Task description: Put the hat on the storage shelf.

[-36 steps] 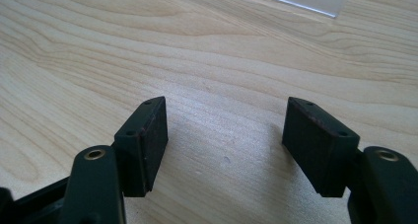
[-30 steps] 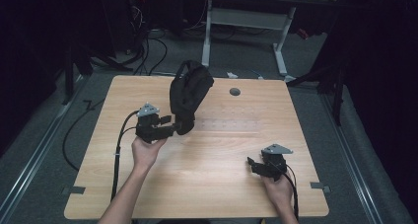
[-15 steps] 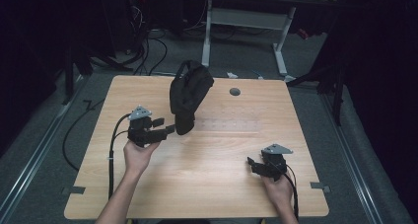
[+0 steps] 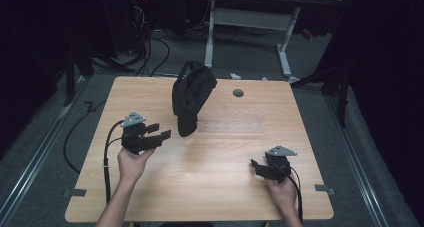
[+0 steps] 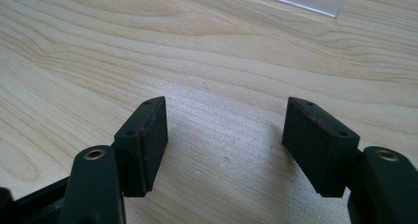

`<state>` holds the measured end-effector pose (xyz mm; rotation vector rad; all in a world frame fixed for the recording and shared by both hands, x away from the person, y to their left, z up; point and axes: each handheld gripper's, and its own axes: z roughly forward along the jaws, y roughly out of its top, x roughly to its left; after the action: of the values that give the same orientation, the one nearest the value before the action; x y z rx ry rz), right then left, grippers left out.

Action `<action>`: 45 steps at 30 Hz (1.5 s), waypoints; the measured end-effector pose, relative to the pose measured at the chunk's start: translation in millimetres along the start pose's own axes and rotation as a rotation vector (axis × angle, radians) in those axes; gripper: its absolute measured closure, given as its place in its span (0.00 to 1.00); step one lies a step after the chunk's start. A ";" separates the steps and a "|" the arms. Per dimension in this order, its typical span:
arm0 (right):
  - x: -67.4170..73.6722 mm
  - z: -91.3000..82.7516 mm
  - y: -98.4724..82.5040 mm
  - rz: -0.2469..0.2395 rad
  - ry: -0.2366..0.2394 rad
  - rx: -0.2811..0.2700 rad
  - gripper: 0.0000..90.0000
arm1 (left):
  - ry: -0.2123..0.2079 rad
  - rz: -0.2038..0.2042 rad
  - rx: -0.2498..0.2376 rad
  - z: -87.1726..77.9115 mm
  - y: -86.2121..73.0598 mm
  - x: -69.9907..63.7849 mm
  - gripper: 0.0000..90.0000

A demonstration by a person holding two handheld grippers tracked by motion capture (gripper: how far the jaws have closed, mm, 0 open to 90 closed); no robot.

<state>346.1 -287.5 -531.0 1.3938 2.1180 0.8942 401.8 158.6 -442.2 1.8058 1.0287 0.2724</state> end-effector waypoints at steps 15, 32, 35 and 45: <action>0.0 0.0 0.0 -0.001 0.001 0.000 0.38 | 0.020 -0.018 0.015 -11.0 -21.8 1.7 0.43; 0.0 0.0 0.0 0.000 0.000 0.000 0.38 | 0.023 -0.043 0.046 -10.4 -47.1 -0.2 0.42; 0.0 0.1 0.0 -0.001 0.001 -0.001 0.38 | 0.026 -0.045 0.062 -8.0 -53.0 -0.6 0.42; 0.0 0.0 0.0 -0.001 0.000 0.000 0.38 | 0.039 -0.028 0.114 3.1 -70.8 -4.3 0.42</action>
<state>346.1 -287.5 -531.0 1.3923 2.1187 0.8943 364.0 163.3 -502.0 1.8928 1.1159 0.2366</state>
